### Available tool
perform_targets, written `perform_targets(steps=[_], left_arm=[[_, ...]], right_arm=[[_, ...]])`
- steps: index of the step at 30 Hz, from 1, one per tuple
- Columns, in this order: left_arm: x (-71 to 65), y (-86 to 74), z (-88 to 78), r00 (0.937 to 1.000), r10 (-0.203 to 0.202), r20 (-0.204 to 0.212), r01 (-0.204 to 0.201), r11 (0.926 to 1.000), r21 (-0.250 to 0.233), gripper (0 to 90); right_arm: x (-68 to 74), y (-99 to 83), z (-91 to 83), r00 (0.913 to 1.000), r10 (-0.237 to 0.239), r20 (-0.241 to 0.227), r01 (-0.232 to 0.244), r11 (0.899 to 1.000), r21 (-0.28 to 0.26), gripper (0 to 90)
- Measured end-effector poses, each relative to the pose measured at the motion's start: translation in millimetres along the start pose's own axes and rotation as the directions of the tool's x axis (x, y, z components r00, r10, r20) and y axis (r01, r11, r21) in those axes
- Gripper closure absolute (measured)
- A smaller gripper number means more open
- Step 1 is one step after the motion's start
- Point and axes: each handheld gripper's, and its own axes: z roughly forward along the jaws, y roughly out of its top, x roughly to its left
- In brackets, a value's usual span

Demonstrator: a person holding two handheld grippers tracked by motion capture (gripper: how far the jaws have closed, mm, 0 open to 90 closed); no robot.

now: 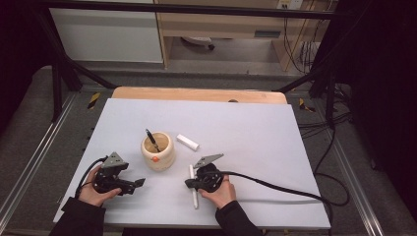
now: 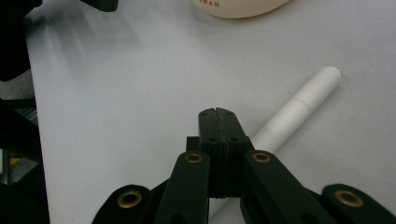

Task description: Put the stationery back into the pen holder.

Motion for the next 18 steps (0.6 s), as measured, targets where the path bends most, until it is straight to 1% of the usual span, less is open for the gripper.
perform_targets(steps=[5,11,18], left_arm=[[-0.3,0.1,0.0,1.0,0.001,-0.001,-0.001,1.0,0.0,7.8],[-0.2,0.1,-0.1,1.0,0.001,-0.001,-0.001,1.0,-0.001,7.7],[-0.3,0.2,-0.3,1.0,0.0,-0.002,0.0,1.0,-0.002,7.8]], right_arm=[[-3.2,-1.8,-4.4,1.0,0.004,0.008,-0.004,1.0,-0.004,90.0],[-7.1,-5.4,-7.2,0.9997,0.02,0.014,-0.02,1.0,-0.003,90.0],[-9.0,-6.6,-11.4,0.9995,0.019,0.026,-0.019,1.0,0.002,90.0]])
